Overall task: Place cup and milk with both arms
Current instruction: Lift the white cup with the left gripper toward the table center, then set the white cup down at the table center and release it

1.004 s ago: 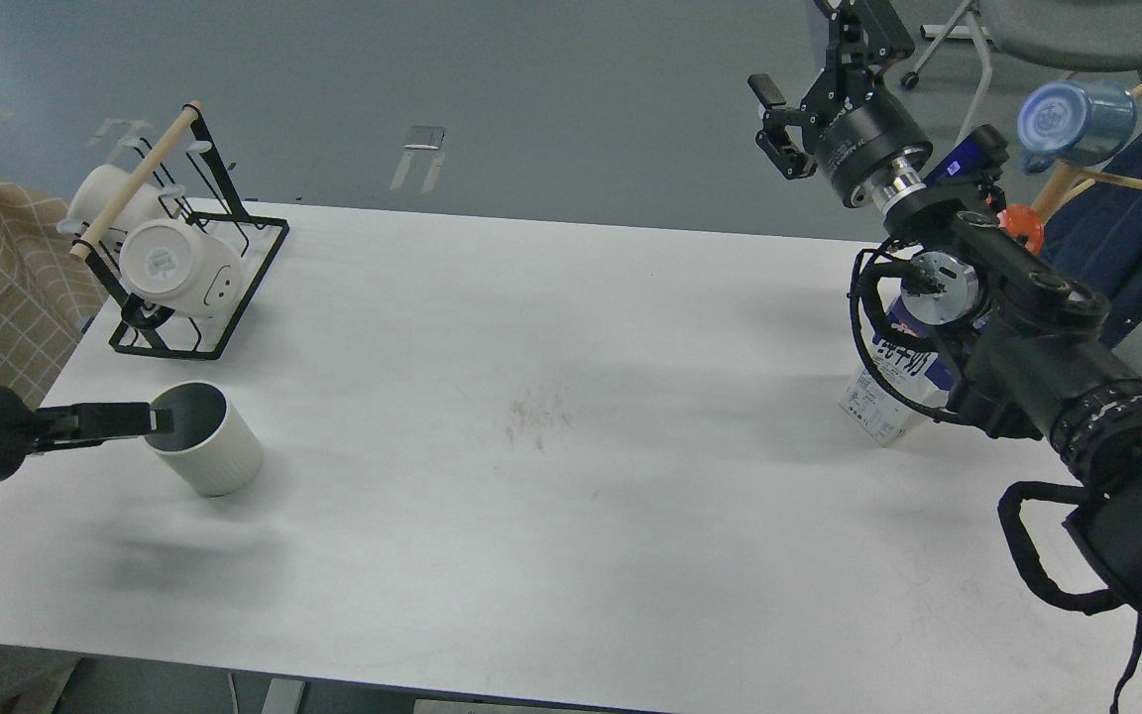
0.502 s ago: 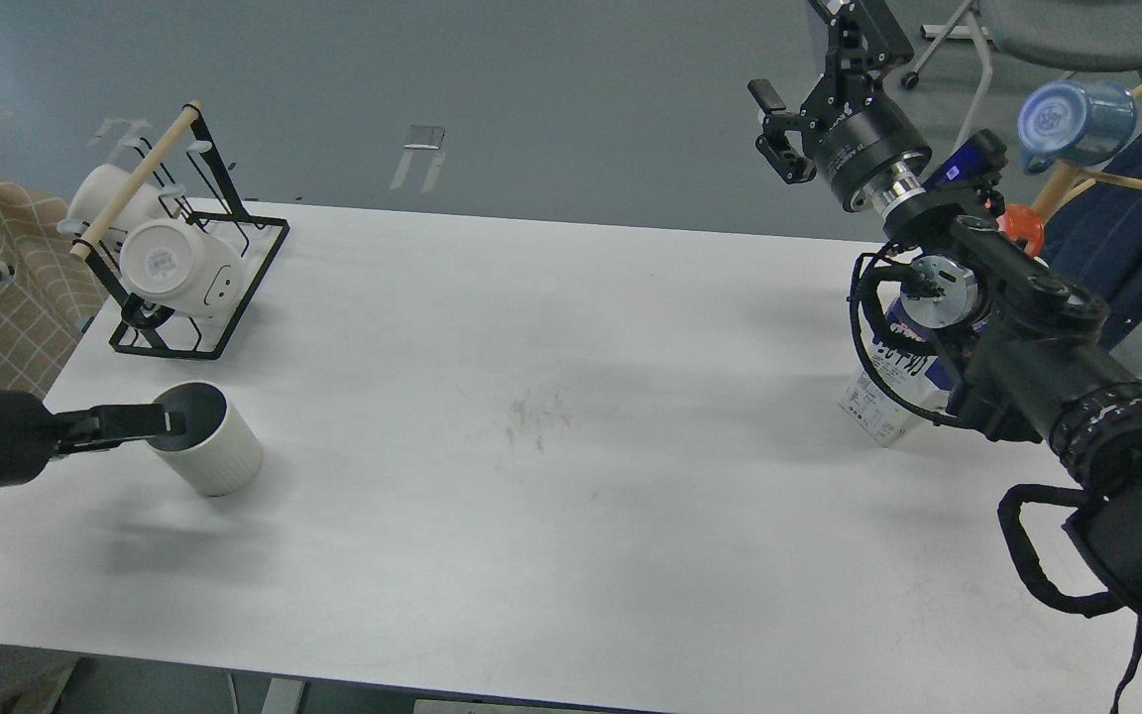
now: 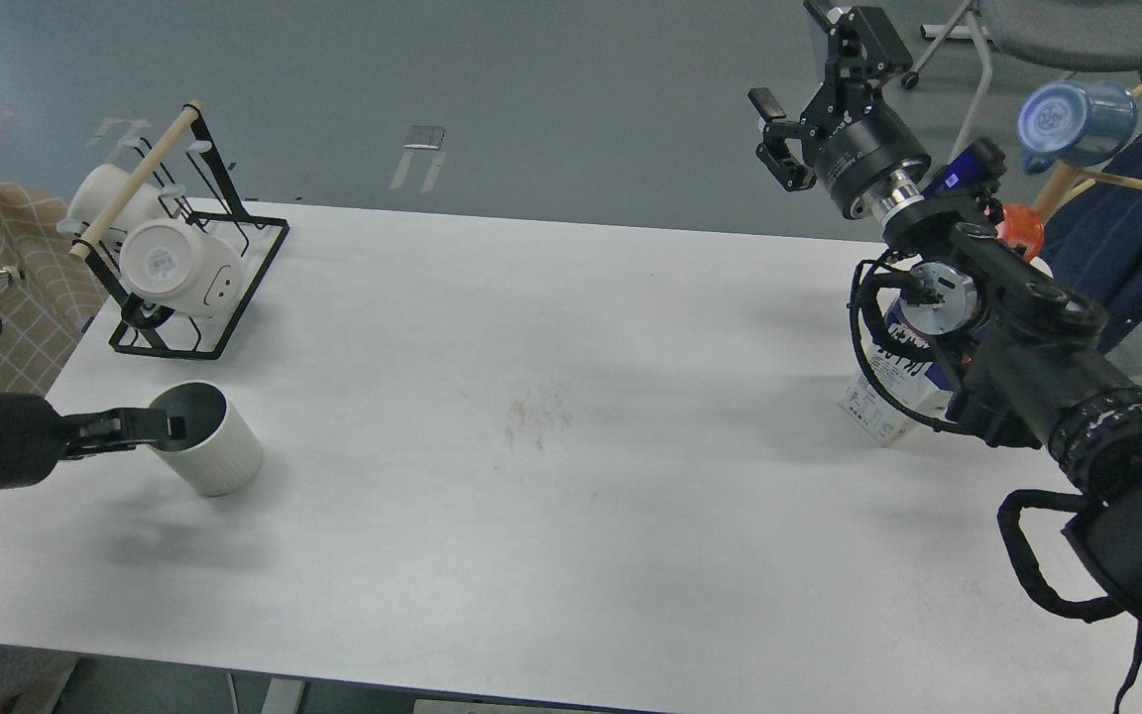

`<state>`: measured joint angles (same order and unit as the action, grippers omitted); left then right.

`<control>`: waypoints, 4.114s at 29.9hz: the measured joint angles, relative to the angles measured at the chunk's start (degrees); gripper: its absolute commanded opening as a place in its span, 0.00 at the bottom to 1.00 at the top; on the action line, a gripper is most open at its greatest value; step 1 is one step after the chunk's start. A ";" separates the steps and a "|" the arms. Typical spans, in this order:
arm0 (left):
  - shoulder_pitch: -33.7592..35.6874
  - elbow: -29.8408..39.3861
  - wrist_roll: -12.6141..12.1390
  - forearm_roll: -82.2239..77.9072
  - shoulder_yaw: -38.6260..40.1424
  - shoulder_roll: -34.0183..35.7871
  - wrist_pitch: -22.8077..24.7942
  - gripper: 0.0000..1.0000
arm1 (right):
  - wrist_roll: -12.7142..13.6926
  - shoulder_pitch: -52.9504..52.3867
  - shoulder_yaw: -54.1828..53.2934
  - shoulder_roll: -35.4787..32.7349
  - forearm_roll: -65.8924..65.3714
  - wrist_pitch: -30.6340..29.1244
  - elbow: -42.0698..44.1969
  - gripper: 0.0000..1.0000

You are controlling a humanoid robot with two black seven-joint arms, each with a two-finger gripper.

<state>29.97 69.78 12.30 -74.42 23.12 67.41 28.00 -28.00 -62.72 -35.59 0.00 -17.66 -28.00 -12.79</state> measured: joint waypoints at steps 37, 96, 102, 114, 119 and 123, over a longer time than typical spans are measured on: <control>13.41 21.07 -5.59 -7.45 0.45 -2.44 0.00 0.00 | 0.00 -0.19 0.00 -0.01 -0.10 0.00 0.03 1.00; 37.24 1.48 -9.82 -21.52 -26.18 -39.34 0.00 0.00 | 0.00 -7.33 0.08 0.00 -0.18 0.00 0.53 1.00; 36.46 0.59 -9.90 -21.49 -26.26 -39.28 0.00 0.00 | 0.00 -7.01 0.09 0.00 -0.18 0.00 0.42 1.00; 36.12 -0.18 -9.76 -21.18 -26.62 -39.19 -0.02 0.56 | 0.00 -6.20 0.09 0.00 -0.18 0.00 0.22 1.00; 36.08 -0.18 -9.74 -21.01 -26.65 -39.19 -0.02 0.89 | 0.00 -6.19 0.09 0.00 -0.18 0.00 0.22 1.00; 36.26 -0.10 -9.73 -20.55 -26.49 -39.00 -0.02 0.97 | 0.00 -6.17 0.09 0.00 -0.18 0.00 0.22 1.00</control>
<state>66.23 69.68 2.57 -94.97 -3.37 28.41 27.98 -28.00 -68.89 -35.51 0.00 -17.84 -28.00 -12.57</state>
